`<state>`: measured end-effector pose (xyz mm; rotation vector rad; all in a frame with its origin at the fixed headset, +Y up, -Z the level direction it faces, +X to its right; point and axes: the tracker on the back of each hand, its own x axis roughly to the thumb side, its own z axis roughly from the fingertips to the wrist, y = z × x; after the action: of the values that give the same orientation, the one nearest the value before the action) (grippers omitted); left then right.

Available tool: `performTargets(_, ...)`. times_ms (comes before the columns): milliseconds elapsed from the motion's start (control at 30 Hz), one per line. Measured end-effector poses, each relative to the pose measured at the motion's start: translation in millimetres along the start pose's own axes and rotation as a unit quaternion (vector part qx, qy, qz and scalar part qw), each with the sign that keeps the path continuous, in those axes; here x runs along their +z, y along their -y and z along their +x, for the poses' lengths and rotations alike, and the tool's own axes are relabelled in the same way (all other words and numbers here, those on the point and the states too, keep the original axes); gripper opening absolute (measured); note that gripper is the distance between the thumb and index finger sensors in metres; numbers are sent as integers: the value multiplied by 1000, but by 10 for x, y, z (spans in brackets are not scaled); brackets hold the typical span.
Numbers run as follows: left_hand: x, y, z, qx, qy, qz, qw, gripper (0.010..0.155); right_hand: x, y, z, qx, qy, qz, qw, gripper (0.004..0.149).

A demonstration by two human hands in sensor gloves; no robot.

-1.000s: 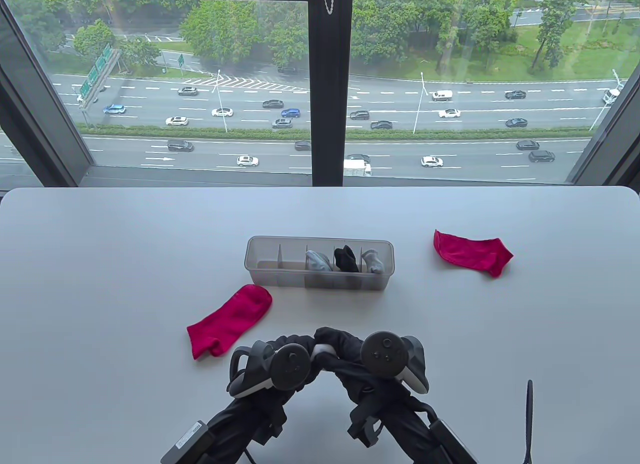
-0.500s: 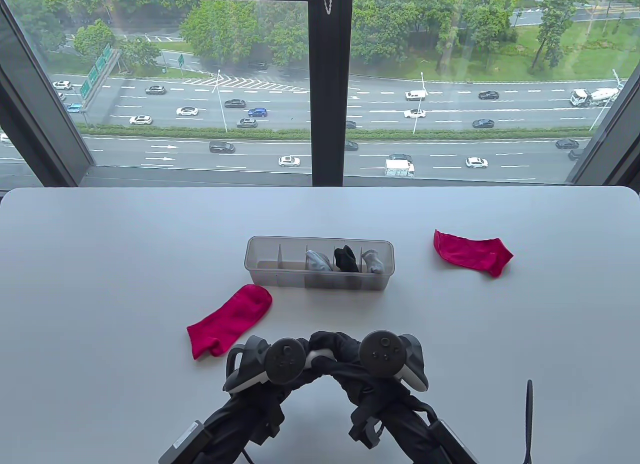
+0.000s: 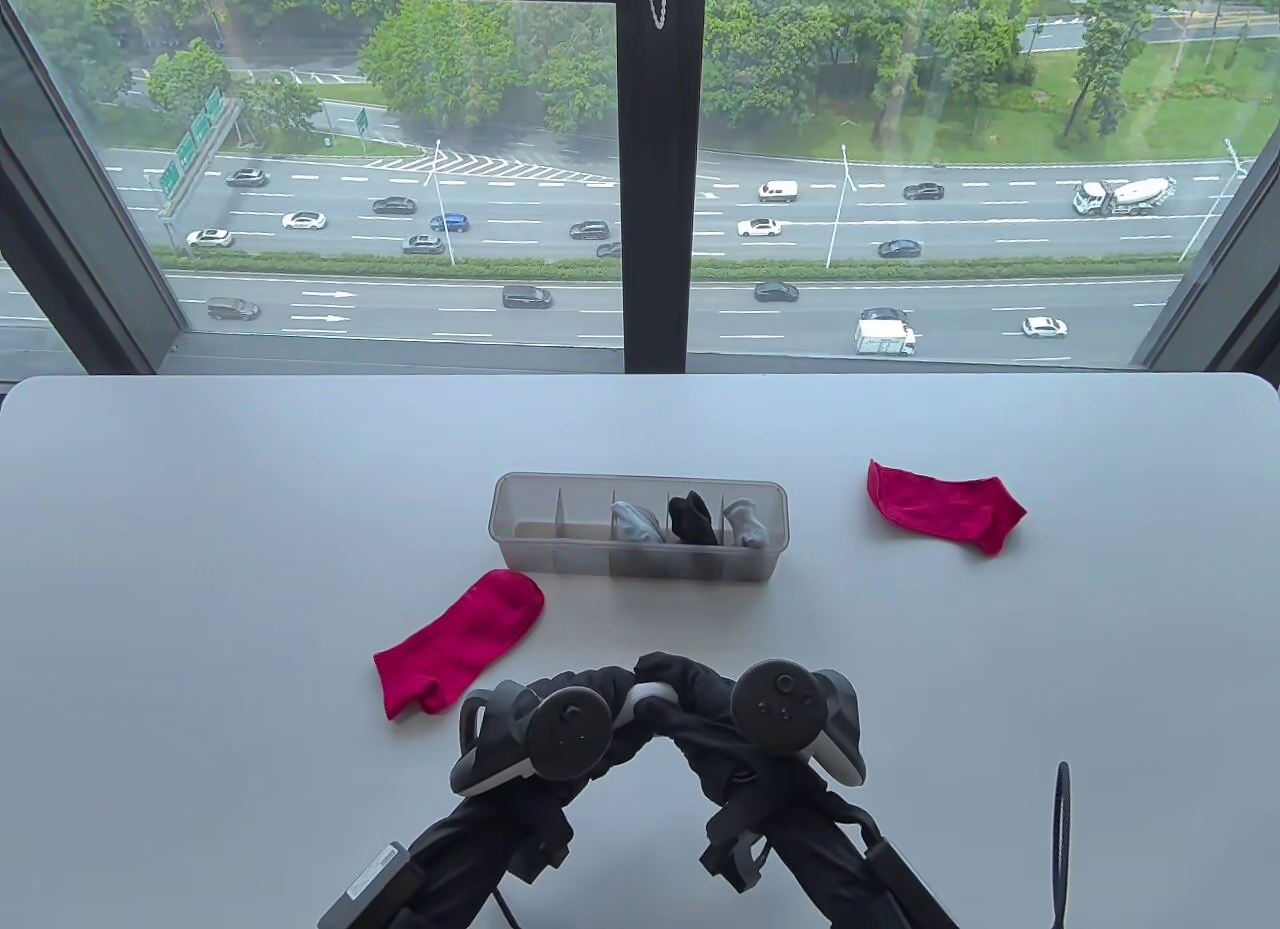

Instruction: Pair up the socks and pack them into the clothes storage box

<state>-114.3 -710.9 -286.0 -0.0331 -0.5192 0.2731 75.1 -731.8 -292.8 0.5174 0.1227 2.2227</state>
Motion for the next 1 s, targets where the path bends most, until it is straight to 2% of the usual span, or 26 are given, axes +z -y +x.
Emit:
performTargets(67,0,9,17,-13,-6,-20,1000,70,-3,-13,-21,-32,-15,0,999,53)
performTargets(167,3,28,24,-25,-10,-37,999,76,-9,-35,-38,-27,-23,4,999,53)
performTargets(300,-4,35,25,-20,-2,-44,999,77,-10,-37,-68,-49,-36,-4,998,53)
performTargets(433,-8,30,26,-23,1,-18,1000,65,-6,-40,-91,-77,-34,5,996,56)
performTargets(533,-10,24,-8,-10,8,-15,1000,60,-29,-53,-63,-82,-4,53,995,72)
performTargets(567,-11,17,-18,-9,2,-27,1000,60,-38,-46,-43,-70,0,55,996,72)
performTargets(633,-14,11,-32,-2,4,-37,999,59,-33,-20,-26,-28,2,26,999,66)
performTargets(700,-11,10,-27,0,6,-21,1000,59,-26,6,-10,-4,2,9,1000,60)
performTargets(867,20,-35,20,-10,20,2,1000,76,-8,99,-113,-22,-43,-60,997,56)
performTargets(900,22,-43,29,-10,25,-3,1000,74,-7,120,-131,-40,-49,-63,996,56)
performTargets(933,22,-59,35,-11,27,20,999,68,-1,134,-144,-67,-50,-54,995,56)
performTargets(1000,9,-76,28,1,31,28,999,63,3,130,-153,-92,-39,-47,994,59)
